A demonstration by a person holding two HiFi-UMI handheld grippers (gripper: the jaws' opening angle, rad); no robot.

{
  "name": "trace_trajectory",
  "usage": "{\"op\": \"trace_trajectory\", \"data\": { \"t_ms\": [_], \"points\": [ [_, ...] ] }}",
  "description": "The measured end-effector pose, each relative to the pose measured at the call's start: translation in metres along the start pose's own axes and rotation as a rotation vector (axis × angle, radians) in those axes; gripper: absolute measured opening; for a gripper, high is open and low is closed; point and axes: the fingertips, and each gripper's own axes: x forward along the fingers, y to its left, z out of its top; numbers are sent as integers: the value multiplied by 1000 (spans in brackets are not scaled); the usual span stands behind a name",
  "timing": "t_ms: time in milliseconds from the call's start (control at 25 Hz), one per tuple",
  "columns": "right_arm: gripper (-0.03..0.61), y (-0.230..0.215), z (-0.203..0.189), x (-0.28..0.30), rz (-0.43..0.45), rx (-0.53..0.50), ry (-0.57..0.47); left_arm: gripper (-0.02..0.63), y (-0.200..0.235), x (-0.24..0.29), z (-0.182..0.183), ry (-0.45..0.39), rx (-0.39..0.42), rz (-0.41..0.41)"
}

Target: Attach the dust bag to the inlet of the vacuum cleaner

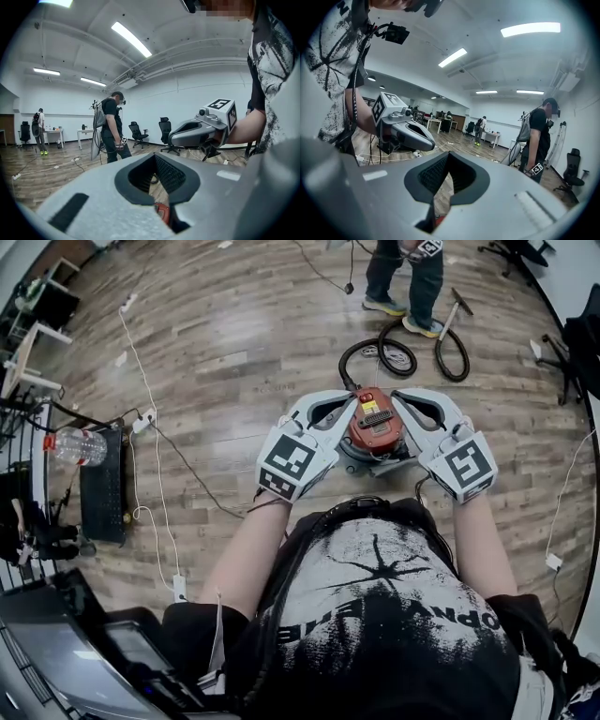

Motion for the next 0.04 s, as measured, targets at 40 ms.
{"op": "trace_trajectory", "data": {
  "t_ms": [40],
  "points": [
    [6, -1, 1, 1, -1, -2, 2, 5, 1, 0, 0, -1, -1, 0]
  ]
}}
